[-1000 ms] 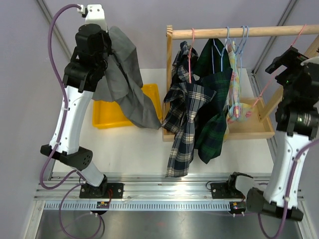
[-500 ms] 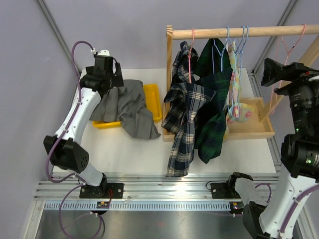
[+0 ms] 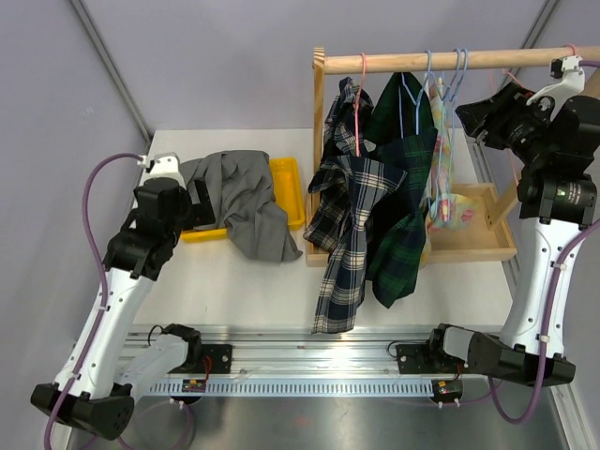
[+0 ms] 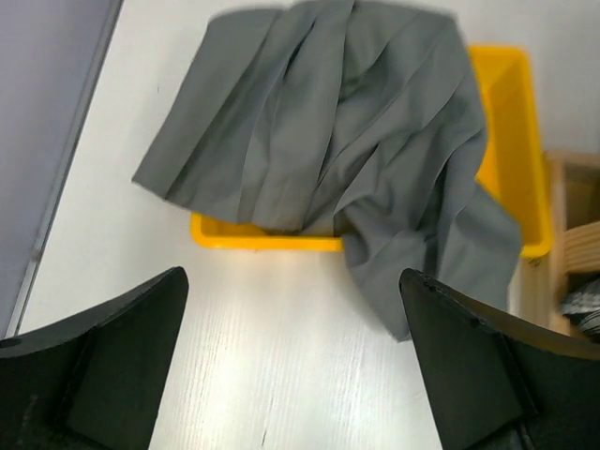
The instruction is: Remove the skirt from the hanger
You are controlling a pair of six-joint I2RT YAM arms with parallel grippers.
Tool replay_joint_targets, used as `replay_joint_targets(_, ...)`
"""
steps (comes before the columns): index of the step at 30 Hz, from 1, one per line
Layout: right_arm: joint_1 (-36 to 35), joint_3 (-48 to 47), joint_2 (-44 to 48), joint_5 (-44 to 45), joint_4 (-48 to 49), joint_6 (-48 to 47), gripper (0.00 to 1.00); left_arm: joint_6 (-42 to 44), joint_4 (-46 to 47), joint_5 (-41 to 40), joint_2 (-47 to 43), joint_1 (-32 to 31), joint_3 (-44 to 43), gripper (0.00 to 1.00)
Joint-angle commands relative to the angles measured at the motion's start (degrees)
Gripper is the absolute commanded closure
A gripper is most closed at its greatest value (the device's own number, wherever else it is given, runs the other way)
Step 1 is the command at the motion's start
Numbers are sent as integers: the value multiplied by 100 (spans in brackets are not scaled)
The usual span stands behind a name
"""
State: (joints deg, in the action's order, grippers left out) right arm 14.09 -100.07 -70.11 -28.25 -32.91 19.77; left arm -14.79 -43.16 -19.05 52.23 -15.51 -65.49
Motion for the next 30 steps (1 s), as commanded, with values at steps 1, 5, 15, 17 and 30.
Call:
replay_joint_targets(1,6,102,173,-251,170,88,36,187,316,94,-28,-5,361,1)
replay_joint_targets(5,-81,225,94,-313,162,124,37,160,562,94,-213,-5,782,1)
replay_joint_targets(15,-143,261,375,-31,232,203,38,143,870,68,-231,-5,1092,1)
replay_joint_targets(17,-143,173,331,-67,135,220,38,151,888,50,-239,-5,1091,1)
replay_joint_targets(30,-678,85,-3,187,163,72,43,134,870,33,-301,-5,1144,1)
